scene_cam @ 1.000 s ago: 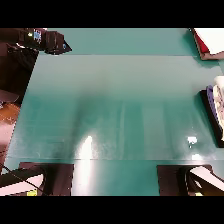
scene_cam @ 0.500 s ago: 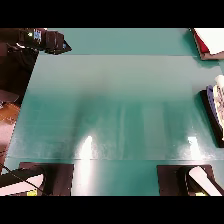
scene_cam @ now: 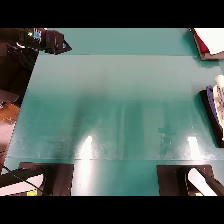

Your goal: Fold the shirts.

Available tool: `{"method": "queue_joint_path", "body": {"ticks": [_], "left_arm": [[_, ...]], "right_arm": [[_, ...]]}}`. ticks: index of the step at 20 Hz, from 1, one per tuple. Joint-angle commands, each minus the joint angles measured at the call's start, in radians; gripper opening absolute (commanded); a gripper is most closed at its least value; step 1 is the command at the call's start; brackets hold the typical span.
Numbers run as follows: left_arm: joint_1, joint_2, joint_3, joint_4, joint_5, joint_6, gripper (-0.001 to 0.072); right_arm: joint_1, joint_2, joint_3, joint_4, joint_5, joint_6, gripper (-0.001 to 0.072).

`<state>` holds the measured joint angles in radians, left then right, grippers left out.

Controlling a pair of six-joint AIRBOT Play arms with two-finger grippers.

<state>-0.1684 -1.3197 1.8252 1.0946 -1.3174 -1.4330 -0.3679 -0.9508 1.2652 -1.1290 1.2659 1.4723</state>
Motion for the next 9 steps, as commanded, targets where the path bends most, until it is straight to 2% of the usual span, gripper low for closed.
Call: {"method": "queue_joint_path", "body": {"ticks": [1, 9], "left_arm": [[0.000, 0.001, 0.000, 0.000, 0.000, 0.000, 0.0029], [0.000, 0.001, 0.000, 0.000, 0.000, 0.000, 0.0029]], "right_arm": [[0.037, 0.000, -0.001, 0.003, -0.006, 0.000, 0.0016], [0.037, 0.000, -0.001, 0.003, -0.010, 0.000, 0.0016]]}}
